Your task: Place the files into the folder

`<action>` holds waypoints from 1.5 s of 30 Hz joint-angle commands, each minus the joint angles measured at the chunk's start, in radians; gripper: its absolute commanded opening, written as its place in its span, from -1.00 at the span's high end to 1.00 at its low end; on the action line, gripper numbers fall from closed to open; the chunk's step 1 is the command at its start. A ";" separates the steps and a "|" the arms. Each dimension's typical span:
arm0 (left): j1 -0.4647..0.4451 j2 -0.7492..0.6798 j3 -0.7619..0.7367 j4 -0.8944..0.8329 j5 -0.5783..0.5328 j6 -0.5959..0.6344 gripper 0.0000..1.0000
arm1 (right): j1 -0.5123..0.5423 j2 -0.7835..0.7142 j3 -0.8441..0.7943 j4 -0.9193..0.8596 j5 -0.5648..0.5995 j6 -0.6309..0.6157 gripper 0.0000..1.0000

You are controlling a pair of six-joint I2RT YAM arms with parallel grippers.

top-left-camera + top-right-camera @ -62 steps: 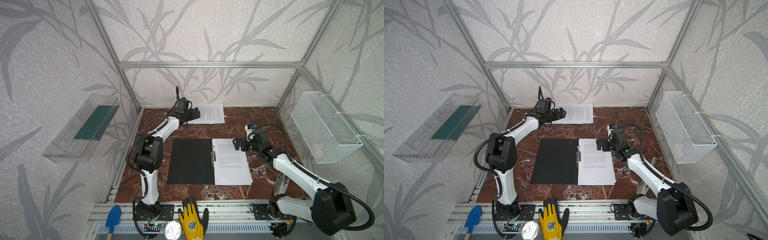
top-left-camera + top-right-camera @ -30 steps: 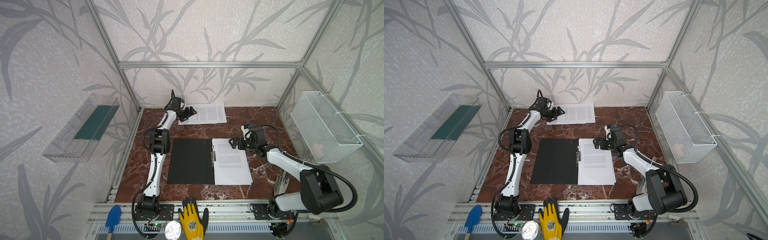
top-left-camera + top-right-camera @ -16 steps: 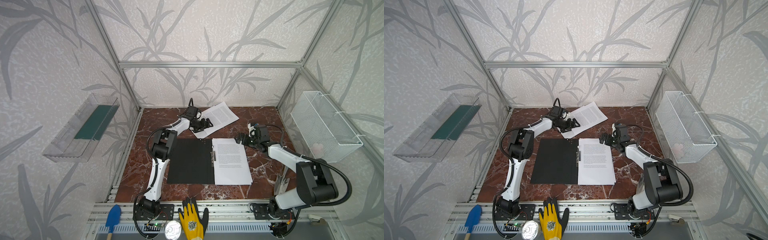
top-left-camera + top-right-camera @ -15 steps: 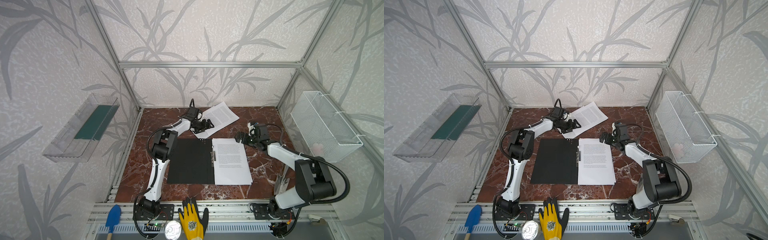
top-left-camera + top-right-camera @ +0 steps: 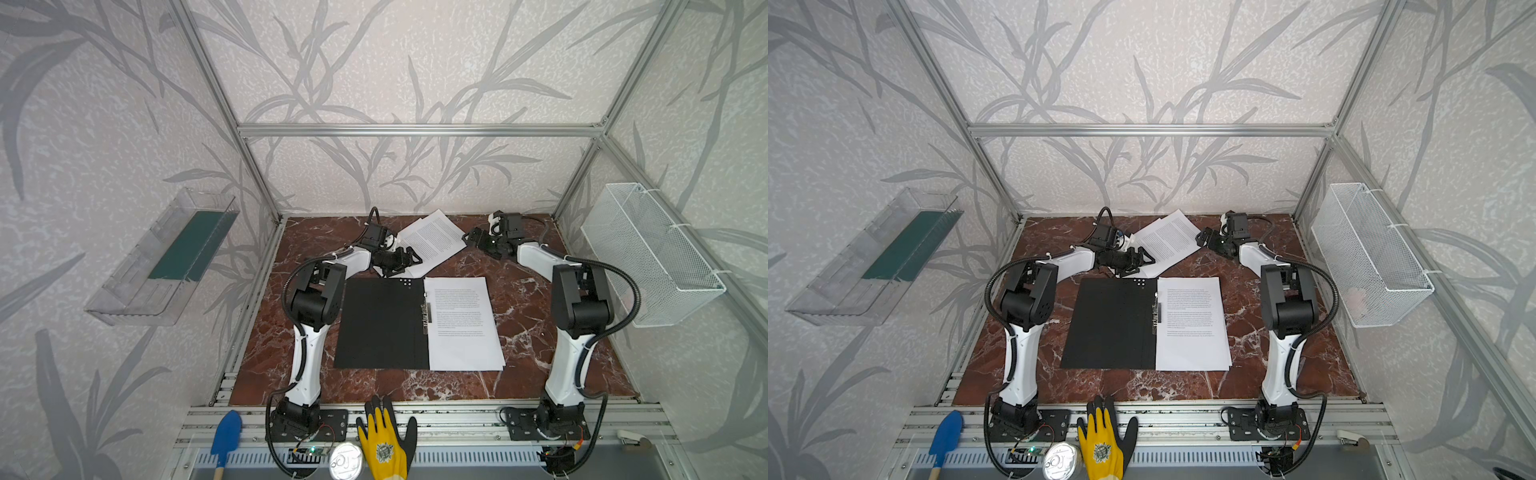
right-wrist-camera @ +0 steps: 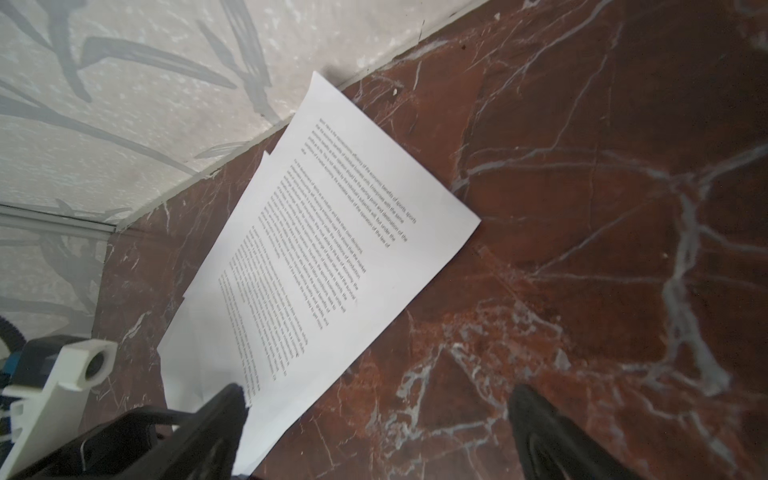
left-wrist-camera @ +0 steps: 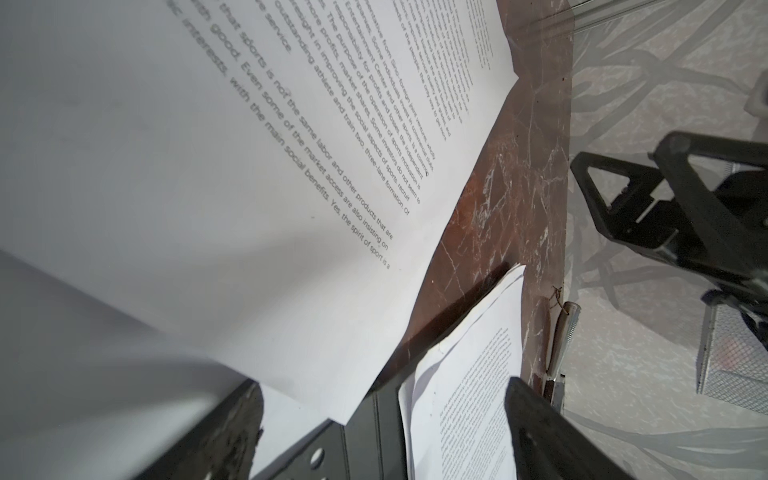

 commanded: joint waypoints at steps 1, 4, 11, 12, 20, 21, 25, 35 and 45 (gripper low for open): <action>-0.001 -0.085 -0.022 0.027 0.049 -0.042 -0.84 | -0.009 0.084 0.101 -0.074 -0.043 0.016 -0.95; 0.004 -0.139 -0.025 0.046 0.028 -0.063 -0.84 | -0.013 0.158 0.179 -0.087 -0.081 0.028 -0.93; 0.021 -0.157 0.022 0.007 -0.027 -0.053 -0.84 | -0.020 0.242 0.247 -0.060 -0.145 0.073 -0.91; 0.021 -0.139 0.038 0.021 -0.019 -0.061 -0.84 | -0.022 0.253 0.256 -0.058 -0.150 0.080 -0.91; 0.026 0.057 0.273 -0.085 0.008 -0.046 -0.84 | -0.040 0.296 0.281 -0.033 -0.185 0.105 -0.88; 0.028 0.080 0.300 -0.098 0.006 -0.044 -0.84 | -0.044 0.303 0.284 -0.033 -0.193 0.106 -0.88; 0.036 0.154 0.348 -0.122 0.015 -0.044 -0.84 | -0.055 0.323 0.301 -0.033 -0.212 0.114 -0.85; 0.044 0.272 0.432 -0.231 0.017 -0.009 -0.84 | -0.057 0.394 0.377 -0.042 -0.208 0.176 -0.80; 0.046 0.303 0.430 -0.260 0.001 0.010 -0.84 | -0.029 0.369 0.311 0.200 -0.273 0.306 -0.71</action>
